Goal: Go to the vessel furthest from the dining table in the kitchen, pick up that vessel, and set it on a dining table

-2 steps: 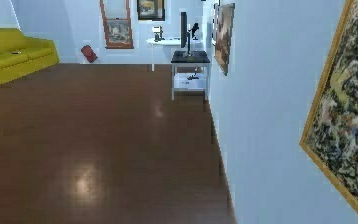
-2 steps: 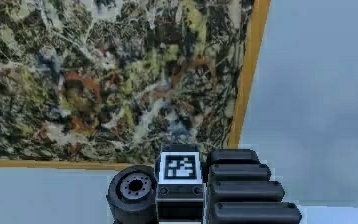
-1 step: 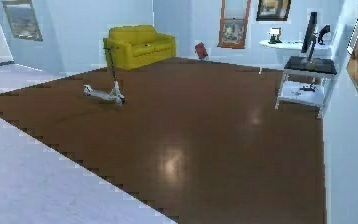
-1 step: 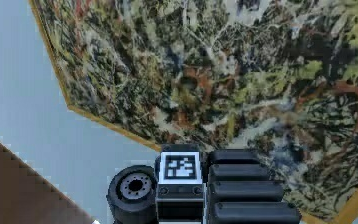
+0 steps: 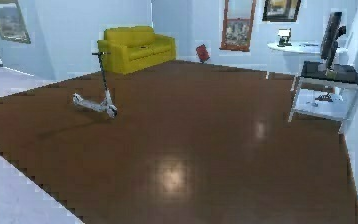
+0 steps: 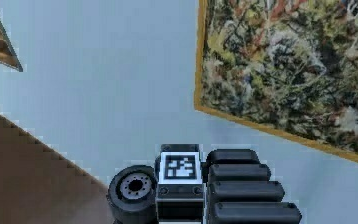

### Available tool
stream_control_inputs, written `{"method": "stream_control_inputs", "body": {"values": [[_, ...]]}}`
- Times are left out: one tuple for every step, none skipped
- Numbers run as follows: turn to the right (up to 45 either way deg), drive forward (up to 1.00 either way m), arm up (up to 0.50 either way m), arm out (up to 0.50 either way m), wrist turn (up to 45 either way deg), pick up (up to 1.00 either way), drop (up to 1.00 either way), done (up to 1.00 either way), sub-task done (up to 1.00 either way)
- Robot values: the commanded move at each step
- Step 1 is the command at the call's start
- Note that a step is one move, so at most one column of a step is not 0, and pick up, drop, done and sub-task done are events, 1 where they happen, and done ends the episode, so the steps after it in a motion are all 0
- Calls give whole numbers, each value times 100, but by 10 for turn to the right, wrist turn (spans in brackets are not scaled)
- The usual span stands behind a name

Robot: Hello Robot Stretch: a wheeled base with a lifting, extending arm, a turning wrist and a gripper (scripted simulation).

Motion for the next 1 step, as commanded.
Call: {"method": "stream_control_inputs", "body": {"values": [[150,0,0,0,0,0,0,0,0]]}}
